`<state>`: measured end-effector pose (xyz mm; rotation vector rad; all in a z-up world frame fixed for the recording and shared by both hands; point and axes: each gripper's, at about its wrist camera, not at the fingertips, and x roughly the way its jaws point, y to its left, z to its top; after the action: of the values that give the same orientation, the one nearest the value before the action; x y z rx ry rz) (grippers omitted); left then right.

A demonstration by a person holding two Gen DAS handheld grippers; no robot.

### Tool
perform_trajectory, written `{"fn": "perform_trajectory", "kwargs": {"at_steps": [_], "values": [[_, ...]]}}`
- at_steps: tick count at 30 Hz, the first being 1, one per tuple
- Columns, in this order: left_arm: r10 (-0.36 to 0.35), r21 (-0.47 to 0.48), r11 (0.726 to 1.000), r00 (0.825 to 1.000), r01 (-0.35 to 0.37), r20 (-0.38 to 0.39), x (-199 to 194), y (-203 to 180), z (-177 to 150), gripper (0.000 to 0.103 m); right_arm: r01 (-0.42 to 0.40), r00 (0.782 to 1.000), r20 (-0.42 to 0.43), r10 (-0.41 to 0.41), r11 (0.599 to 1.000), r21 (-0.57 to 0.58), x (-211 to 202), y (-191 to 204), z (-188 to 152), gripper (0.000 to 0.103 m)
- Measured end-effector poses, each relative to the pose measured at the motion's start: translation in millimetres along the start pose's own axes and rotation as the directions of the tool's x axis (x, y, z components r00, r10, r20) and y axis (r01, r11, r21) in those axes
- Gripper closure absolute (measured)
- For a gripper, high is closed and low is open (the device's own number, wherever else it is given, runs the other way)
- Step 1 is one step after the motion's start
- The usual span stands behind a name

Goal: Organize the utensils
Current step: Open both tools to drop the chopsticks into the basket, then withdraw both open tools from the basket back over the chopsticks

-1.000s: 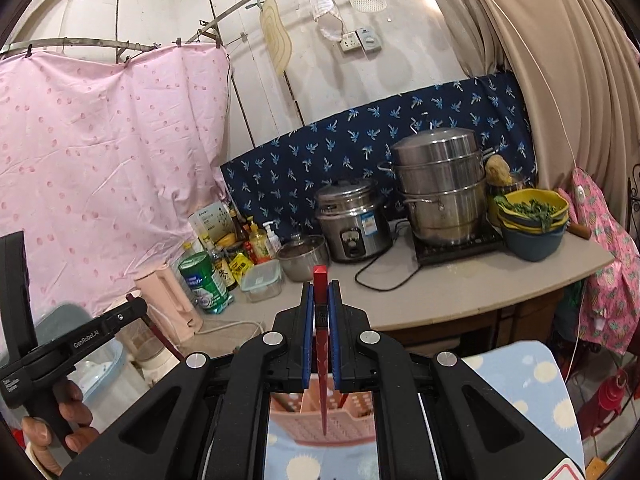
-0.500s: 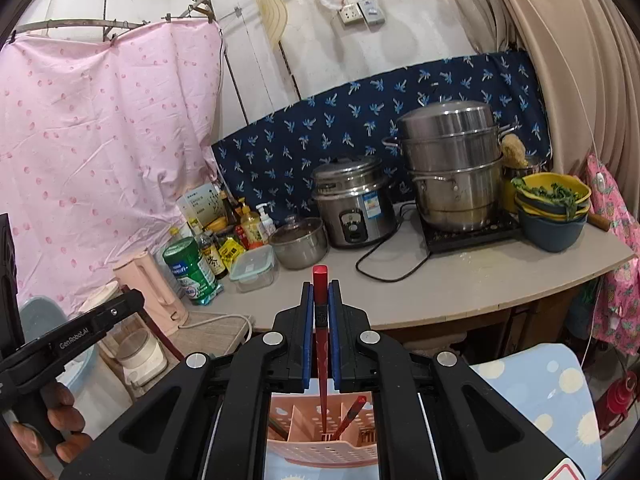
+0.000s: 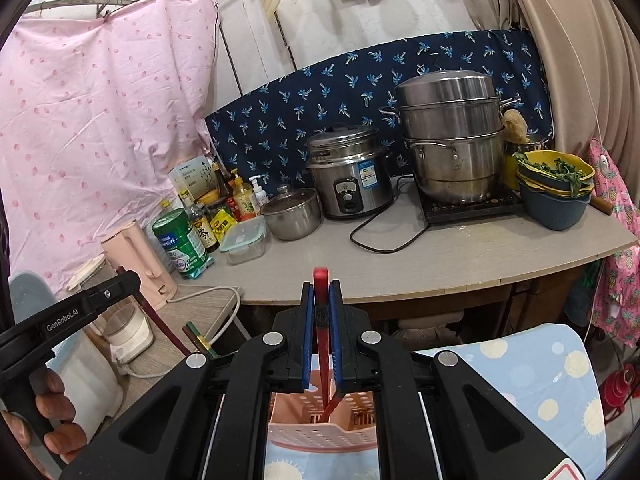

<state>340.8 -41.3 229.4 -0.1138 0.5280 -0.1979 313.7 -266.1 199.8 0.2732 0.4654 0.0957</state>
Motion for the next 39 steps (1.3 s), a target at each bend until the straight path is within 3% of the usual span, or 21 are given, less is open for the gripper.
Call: {"fn": "perform_trajectory", "kwargs": {"at_steps": [4,6,8,20,29,31,33,35,39], "values": [[0.005,0.005,1.0,1.0,-0.006,0.003,-1.8,-1.2,-5.2,0.093,-0.002,1.0,0.003,0.002,1.0,-0.004,-3.8,2.1,-3.8,0.092],[0.01,-0.004,1.0,1.0,-0.01,0.004,-3.8,0.2,-6.5,0.082,-0.004,1.0,0.003,0.004,1.0,-0.002,-6.3,1.9,-5.5,0.092],[0.015,-0.006,1.0,1.0,-0.015,0.003,-5.8,1.2,-8.0,0.078,-0.005,1.0,0.001,0.005,1.0,0.003,-8.2,1.6,-6.9,0.092],[0.035,0.013,0.999,0.999,-0.035,-0.034,-25.6,2.0,-38.0,0.077,0.006,0.999,-0.032,-0.008,0.999,-0.044,-40.7,6.3,-41.0,0.089],[0.086,0.024,0.996,0.991,-0.084,-0.099,-44.0,5.6,-86.7,0.076,0.018,0.997,-0.076,-0.026,0.995,-0.099,-74.7,14.7,-92.1,0.076],[0.094,0.021,0.996,0.989,-0.092,-0.113,-48.5,7.9,-98.5,0.071,0.015,0.995,-0.096,-0.025,0.994,-0.105,-81.3,15.7,-105.2,0.075],[0.096,0.026,0.995,0.989,-0.094,-0.114,-53.8,8.6,-109.8,0.056,0.017,0.994,-0.108,-0.029,0.993,-0.113,-87.6,16.3,-115.5,0.073],[0.132,0.05,0.991,0.985,-0.127,-0.107,-59.6,6.4,-122.3,0.049,0.026,0.992,-0.119,-0.041,0.992,-0.121,-94.7,17.9,-128.6,0.07],[0.157,0.087,0.985,0.979,-0.146,-0.127,-67.1,3.8,-150.8,0.048,0.044,0.985,-0.16,-0.065,0.991,-0.128,-105.0,18.1,-161.2,0.07]]}}
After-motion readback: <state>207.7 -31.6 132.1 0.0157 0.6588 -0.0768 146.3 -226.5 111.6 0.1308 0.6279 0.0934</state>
